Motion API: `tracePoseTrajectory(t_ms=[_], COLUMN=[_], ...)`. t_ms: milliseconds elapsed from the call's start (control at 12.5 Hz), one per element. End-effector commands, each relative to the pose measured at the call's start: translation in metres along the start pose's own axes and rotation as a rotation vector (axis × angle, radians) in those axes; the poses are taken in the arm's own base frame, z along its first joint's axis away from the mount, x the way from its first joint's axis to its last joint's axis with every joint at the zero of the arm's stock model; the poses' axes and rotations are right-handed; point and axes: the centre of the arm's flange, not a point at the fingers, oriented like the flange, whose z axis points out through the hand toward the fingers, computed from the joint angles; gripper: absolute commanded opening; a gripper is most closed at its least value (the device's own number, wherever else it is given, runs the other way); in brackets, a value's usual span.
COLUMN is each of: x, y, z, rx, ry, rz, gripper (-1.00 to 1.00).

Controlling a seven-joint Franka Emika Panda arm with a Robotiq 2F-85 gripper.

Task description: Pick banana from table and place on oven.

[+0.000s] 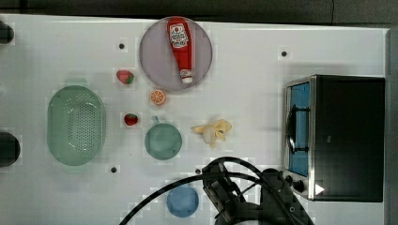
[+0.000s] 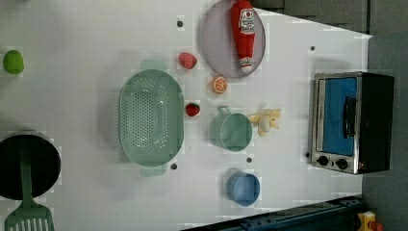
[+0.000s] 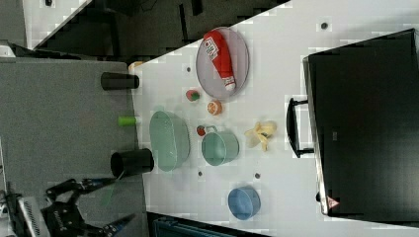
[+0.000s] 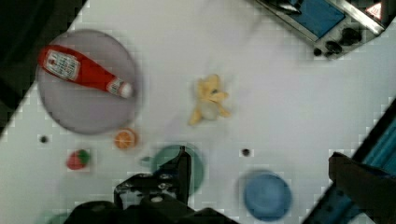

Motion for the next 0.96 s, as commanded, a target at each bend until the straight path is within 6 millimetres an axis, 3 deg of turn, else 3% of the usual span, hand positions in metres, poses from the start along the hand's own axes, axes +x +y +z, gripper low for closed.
tracePoseTrajectory(t_ms=[80,240,560,960], x=[0.012,0.017,0.025,0.027], y=[-0.033,-0.043,-0.058,-0.055], z=[0.097,0.140,0.244,0.361], rx=[-0.134,-0.133,-0.134,-0.142], ry=[-0.112,-0.110,-0.107,-0.106], rz=[0.022,0.020,0.017,0.025], gripper=[1.00,1.00,1.00,1.00])
